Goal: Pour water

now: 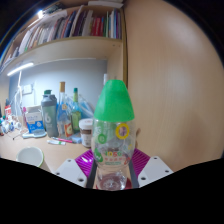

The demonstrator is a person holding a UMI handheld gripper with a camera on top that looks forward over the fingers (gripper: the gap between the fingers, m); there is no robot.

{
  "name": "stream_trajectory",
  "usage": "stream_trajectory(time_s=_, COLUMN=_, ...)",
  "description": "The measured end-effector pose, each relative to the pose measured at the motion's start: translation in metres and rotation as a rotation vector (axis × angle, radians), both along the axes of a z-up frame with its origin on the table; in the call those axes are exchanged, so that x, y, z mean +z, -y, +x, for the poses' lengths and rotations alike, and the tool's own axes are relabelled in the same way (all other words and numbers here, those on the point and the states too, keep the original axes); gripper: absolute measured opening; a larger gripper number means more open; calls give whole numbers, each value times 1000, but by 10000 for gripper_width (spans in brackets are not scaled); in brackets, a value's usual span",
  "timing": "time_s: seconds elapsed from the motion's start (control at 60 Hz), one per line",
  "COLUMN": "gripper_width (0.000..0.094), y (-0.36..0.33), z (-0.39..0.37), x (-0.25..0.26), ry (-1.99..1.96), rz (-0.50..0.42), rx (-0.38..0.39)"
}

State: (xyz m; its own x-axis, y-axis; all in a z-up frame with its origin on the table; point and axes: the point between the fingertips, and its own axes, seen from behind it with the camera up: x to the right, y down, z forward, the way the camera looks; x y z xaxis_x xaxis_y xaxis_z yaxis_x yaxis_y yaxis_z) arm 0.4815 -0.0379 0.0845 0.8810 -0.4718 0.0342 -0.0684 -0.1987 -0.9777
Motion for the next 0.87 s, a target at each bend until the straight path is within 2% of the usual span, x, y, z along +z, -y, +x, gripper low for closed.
stream_trajectory(time_s=0.05, gripper_width=605, y=4, z=0, x=-14, ry=-47, rz=-82, rx=-9)
stream_trajectory(time_s=0.083, gripper_width=731, y=11, z=-5, x=-23, ry=-85, rz=-127, rx=-13)
stream_trajectory(time_s=0.117, gripper_width=857, y=17, z=-12, x=-23, ry=-106, rz=-133, rx=-7)
stream_trajectory(time_s=0.133, gripper_width=864, y=20, z=-15, x=-21, ry=-114, rz=-129, rx=-3)
stream_trajectory(time_s=0.183, gripper_width=831, y=37, z=-28, x=-18, ry=-127, rz=-136, rx=7)
stream_trajectory(time_s=0.383, gripper_width=834, y=121, z=-101, x=14, ry=-109, rz=-195, rx=19)
stream_trajectory(time_s=0.533, gripper_width=836, y=192, z=-176, x=54, ry=-136, rz=-202, rx=34)
stream_trajectory(time_s=0.867, gripper_width=847, y=311, z=-322, x=148, ry=-118, rz=-157, rx=85)
